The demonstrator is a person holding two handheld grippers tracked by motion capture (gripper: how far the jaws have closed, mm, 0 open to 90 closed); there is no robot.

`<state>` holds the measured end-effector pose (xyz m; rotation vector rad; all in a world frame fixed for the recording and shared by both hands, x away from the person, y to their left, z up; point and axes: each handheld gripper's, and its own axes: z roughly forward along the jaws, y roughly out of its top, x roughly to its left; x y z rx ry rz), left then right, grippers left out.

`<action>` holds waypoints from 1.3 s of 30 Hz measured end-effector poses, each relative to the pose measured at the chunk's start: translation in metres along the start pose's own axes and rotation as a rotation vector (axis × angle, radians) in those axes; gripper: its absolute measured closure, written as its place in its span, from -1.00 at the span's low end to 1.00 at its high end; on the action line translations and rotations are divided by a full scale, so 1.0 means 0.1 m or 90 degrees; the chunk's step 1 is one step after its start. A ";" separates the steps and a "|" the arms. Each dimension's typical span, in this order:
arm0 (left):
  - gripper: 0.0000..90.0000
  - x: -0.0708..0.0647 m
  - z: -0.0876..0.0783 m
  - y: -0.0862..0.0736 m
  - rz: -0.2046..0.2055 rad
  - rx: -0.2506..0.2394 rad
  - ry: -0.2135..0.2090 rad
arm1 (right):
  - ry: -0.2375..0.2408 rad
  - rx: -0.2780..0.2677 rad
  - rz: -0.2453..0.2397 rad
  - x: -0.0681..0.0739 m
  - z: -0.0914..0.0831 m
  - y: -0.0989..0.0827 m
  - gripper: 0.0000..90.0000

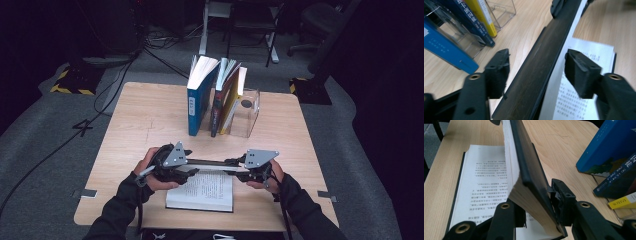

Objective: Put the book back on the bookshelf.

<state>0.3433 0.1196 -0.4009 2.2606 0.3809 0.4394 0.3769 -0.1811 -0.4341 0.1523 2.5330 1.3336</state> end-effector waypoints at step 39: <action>0.23 -0.32 0.17 0.23 0.033 0.062 0.073 | -0.016 0.001 -0.017 0.09 0.07 0.07 0.42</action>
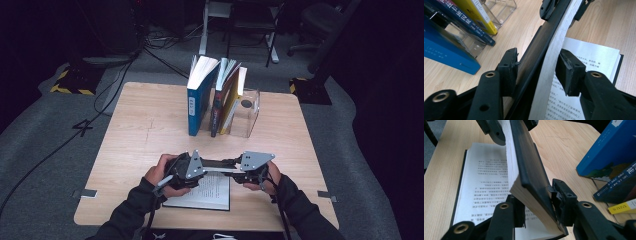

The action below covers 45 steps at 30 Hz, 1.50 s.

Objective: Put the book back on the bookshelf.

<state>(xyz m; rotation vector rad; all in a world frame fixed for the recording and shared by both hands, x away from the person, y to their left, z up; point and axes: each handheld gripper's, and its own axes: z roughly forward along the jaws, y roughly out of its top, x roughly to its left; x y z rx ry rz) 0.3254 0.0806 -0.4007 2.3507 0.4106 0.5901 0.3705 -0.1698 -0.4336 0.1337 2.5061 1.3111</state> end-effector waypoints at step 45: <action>0.30 0.33 -0.36 -0.69 -0.203 -0.216 -0.041 | 0.032 0.064 0.096 -0.08 0.28 -0.47 -0.19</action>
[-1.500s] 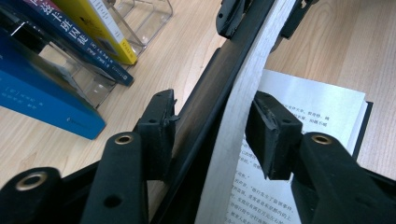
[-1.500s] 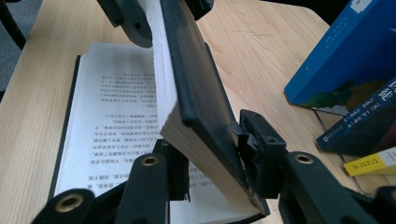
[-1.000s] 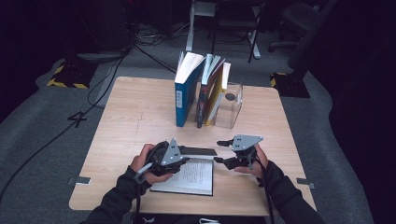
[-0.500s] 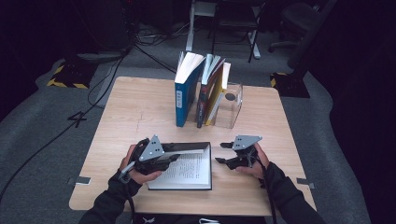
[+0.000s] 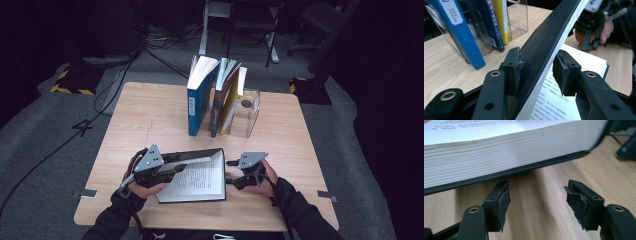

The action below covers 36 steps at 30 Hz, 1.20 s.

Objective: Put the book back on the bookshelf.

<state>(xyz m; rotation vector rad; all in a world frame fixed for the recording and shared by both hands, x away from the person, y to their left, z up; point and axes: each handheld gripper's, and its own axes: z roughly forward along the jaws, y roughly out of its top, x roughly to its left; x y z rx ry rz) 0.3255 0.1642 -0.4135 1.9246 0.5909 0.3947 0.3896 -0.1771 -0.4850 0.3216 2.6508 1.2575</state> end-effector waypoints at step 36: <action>0.17 -0.33 0.11 -0.20 -0.012 -0.064 0.019 | -0.105 -0.207 0.042 0.15 -0.55 0.36 -0.06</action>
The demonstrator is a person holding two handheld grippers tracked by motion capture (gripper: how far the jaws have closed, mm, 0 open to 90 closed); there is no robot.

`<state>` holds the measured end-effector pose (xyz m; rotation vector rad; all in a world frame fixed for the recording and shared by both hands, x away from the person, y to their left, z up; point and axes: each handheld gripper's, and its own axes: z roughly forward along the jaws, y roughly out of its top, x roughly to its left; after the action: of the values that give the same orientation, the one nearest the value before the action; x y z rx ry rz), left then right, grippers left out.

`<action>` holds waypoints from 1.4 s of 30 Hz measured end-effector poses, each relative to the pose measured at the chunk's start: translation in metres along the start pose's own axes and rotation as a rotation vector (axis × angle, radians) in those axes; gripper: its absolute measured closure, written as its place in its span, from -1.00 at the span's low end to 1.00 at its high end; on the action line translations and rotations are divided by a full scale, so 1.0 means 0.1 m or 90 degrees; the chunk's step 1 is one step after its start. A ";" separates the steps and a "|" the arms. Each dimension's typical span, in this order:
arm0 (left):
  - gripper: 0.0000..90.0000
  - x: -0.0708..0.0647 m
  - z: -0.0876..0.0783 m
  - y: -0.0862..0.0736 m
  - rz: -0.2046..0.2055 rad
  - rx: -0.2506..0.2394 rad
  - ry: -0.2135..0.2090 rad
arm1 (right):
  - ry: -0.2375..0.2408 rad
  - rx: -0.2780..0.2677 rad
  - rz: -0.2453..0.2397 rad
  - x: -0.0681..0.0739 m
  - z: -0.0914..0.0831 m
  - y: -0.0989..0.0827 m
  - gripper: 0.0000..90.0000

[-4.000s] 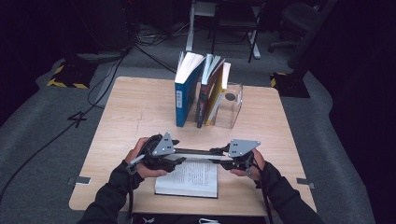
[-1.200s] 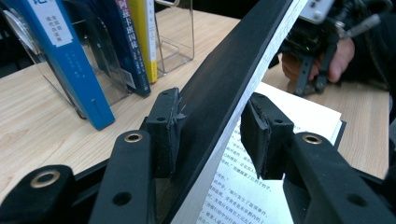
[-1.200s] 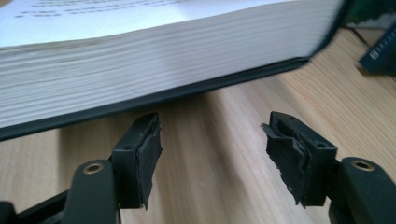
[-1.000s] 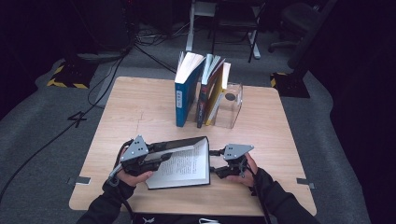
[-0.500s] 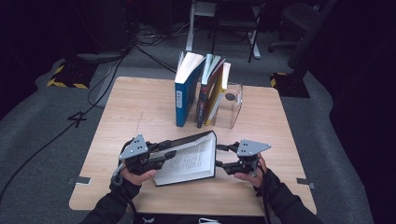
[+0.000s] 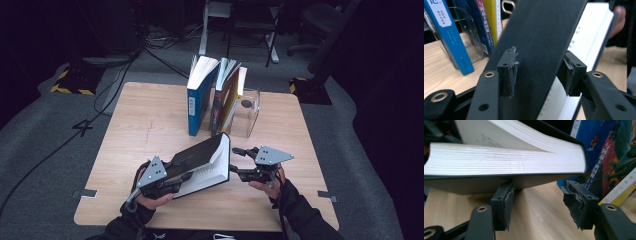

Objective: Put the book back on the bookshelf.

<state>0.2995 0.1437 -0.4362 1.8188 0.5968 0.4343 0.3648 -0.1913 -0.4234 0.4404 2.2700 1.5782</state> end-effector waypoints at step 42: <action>0.19 0.09 0.30 0.00 0.020 0.029 -0.143 | 0.043 -0.031 -0.053 0.04 -0.05 0.43 0.16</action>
<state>0.3235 0.1258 -0.4459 1.8917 0.4264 0.2336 0.3619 -0.1797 -0.3818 0.2808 2.2630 1.6251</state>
